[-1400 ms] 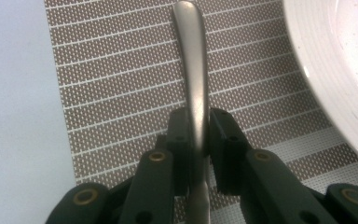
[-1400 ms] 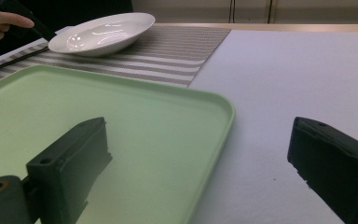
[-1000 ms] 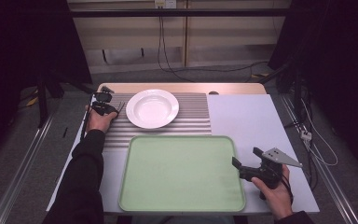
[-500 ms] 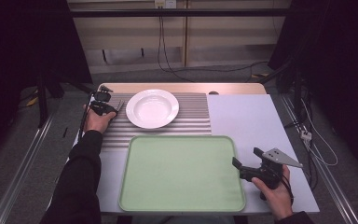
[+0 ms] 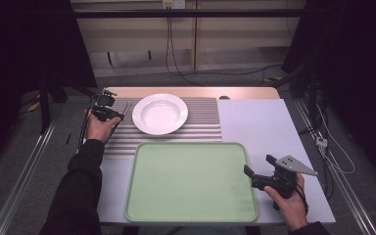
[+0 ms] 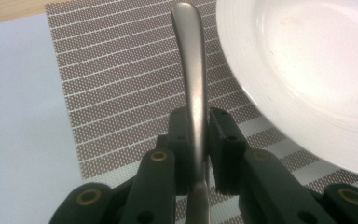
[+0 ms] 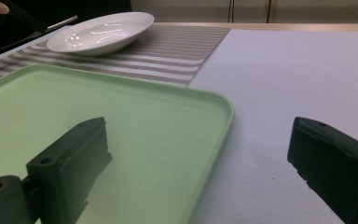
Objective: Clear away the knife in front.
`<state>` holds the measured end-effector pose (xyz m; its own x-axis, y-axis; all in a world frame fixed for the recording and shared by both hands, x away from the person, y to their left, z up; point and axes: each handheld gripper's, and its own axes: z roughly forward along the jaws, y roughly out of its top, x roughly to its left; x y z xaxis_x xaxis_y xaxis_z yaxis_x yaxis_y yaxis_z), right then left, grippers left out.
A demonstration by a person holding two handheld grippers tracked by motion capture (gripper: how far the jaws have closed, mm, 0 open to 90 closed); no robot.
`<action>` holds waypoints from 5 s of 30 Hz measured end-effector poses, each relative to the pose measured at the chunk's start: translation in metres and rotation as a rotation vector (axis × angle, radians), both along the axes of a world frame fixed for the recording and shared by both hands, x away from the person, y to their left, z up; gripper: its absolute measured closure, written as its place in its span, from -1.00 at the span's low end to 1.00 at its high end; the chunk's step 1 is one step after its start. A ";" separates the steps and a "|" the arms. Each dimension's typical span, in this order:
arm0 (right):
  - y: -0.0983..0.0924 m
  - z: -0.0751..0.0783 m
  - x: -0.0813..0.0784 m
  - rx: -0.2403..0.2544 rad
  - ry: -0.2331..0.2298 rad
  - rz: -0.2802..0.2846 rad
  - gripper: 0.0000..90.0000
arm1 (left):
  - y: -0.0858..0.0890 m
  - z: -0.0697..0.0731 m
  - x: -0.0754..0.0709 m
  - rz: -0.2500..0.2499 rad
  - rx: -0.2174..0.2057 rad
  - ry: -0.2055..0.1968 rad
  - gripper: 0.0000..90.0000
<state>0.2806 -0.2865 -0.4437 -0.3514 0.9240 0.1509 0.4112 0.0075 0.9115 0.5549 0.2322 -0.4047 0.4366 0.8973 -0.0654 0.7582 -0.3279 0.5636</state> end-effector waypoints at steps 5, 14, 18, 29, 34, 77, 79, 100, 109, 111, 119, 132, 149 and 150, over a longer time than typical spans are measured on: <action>0.000 0.000 0.000 -0.003 -0.003 0.001 -0.89 | -0.002 0.009 -0.008 -0.028 -0.012 -0.019 0.77; 0.001 0.001 -0.001 -0.008 -0.004 0.001 -0.89 | -0.011 0.020 -0.025 -0.071 -0.029 -0.055 0.77; 0.001 0.001 -0.001 -0.011 -0.006 0.001 -0.88 | -0.015 0.026 -0.033 -0.087 -0.045 -0.065 0.77; 0.001 0.001 -0.003 -0.010 -0.007 0.000 -0.88 | -0.025 0.026 -0.050 -0.126 -0.072 -0.071 0.77; 0.000 0.001 -0.003 -0.010 -0.008 0.003 -0.88 | -0.034 0.031 -0.058 -0.156 -0.072 -0.075 0.77; -0.001 0.002 -0.005 -0.019 -0.010 0.002 -0.88 | -0.101 0.034 -0.128 -0.300 -0.068 -0.055 0.77; 0.000 0.002 -0.006 -0.020 -0.010 0.003 -0.88 | -0.103 0.033 -0.131 -0.307 -0.070 -0.056 0.77; 0.000 0.002 -0.006 -0.024 -0.005 0.001 -0.88 | -0.119 -0.003 -0.155 -0.374 -0.019 0.046 0.77; 0.000 0.001 -0.006 -0.021 -0.001 0.002 -0.88 | -0.125 -0.018 -0.154 -0.391 0.012 0.082 0.77; 0.000 0.001 -0.006 -0.023 -0.002 0.002 -0.88 | -0.126 -0.018 -0.154 -0.390 0.009 0.085 0.77; 0.000 0.001 -0.006 -0.020 0.002 -0.001 -0.88 | -0.128 -0.023 -0.156 -0.390 0.017 0.094 0.77; 0.000 0.001 -0.006 -0.024 -0.002 0.001 -0.88 | -0.132 -0.025 -0.165 -0.396 0.031 0.090 0.76; 0.000 0.001 -0.006 -0.025 -0.002 0.002 -0.88 | -0.133 -0.027 -0.167 -0.413 -0.016 0.097 0.68; 0.000 0.001 -0.006 -0.025 -0.003 0.002 -0.88 | -0.133 -0.027 -0.166 -0.441 -0.016 0.094 0.61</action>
